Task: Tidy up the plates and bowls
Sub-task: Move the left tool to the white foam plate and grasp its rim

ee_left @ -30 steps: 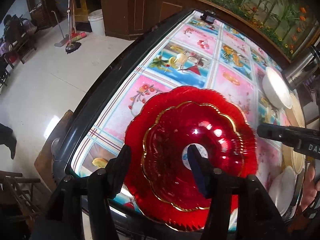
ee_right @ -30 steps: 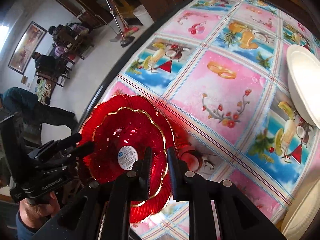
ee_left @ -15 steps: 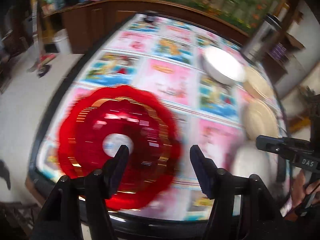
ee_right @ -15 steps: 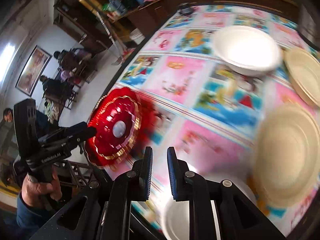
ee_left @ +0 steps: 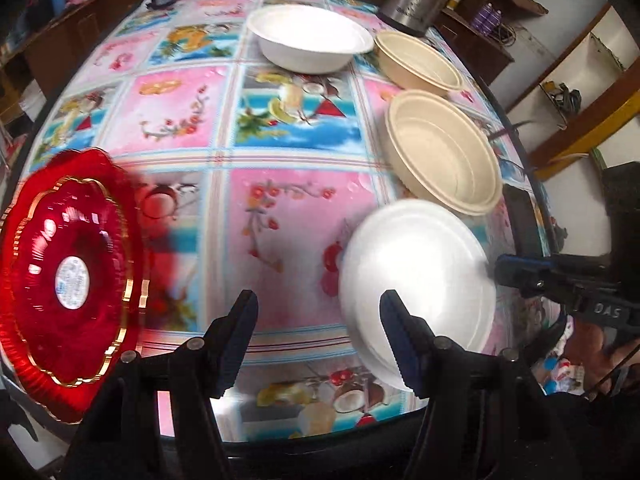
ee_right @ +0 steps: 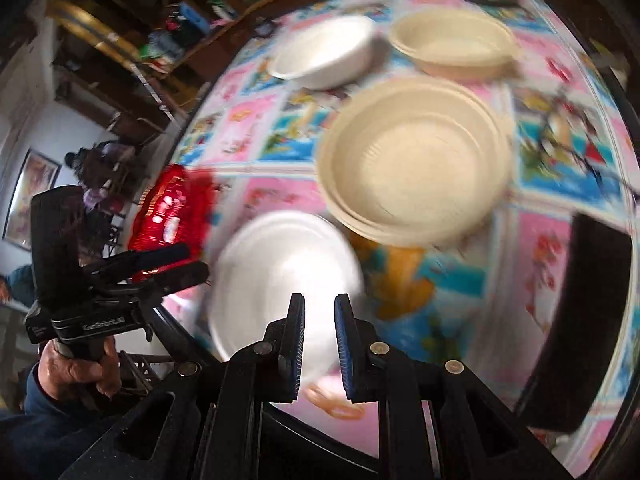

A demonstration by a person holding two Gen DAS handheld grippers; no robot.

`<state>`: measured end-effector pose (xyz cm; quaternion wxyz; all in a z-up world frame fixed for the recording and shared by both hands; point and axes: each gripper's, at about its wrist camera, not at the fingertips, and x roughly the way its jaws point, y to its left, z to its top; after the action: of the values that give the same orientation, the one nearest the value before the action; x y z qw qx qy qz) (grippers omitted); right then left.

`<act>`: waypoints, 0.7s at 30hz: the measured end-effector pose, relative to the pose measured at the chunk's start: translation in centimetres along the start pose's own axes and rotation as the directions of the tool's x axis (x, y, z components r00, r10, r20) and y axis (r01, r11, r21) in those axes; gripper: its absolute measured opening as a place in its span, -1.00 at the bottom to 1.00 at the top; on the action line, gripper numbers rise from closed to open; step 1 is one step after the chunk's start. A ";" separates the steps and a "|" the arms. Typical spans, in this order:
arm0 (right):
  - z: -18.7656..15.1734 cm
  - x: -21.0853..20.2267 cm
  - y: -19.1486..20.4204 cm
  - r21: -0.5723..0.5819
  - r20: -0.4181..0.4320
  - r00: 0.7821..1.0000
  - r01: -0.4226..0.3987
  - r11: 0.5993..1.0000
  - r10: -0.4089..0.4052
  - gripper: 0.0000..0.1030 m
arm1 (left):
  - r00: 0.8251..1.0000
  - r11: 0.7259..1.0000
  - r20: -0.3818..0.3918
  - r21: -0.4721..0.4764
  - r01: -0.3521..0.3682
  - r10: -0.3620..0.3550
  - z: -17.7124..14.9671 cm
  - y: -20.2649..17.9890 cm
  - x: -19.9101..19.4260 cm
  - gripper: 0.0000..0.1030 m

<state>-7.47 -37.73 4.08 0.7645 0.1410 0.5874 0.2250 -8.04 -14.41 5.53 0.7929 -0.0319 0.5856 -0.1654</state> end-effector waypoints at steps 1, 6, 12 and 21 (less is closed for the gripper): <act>-0.1 0.3 -0.4 0.010 -0.009 1.000 -0.001 1.000 0.001 -0.68 | 1.000 1.000 -0.006 0.001 0.010 -0.010 0.0 -0.1 0.1 0.21; -0.4 1.3 -1.3 0.045 -0.054 0.997 -0.045 0.998 0.047 -0.68 | 0.999 1.000 -0.038 0.016 0.023 -0.023 -0.1 -0.9 1.0 0.14; -0.2 1.8 -0.8 0.030 -0.062 0.995 -0.081 0.996 0.083 -0.85 | 0.999 0.999 -0.043 0.048 0.019 -0.017 -0.6 -1.5 1.4 -0.43; 0.7 2.6 0.7 -0.025 -0.065 0.994 -0.094 0.995 0.093 -0.86 | 0.999 1.000 -0.040 0.022 -0.007 0.008 -1.1 -0.5 0.8 -0.43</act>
<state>-6.40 -35.73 2.46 0.7359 0.1506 0.6010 0.2731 -9.00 -14.92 4.57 0.7820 -0.0178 0.5996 -0.1693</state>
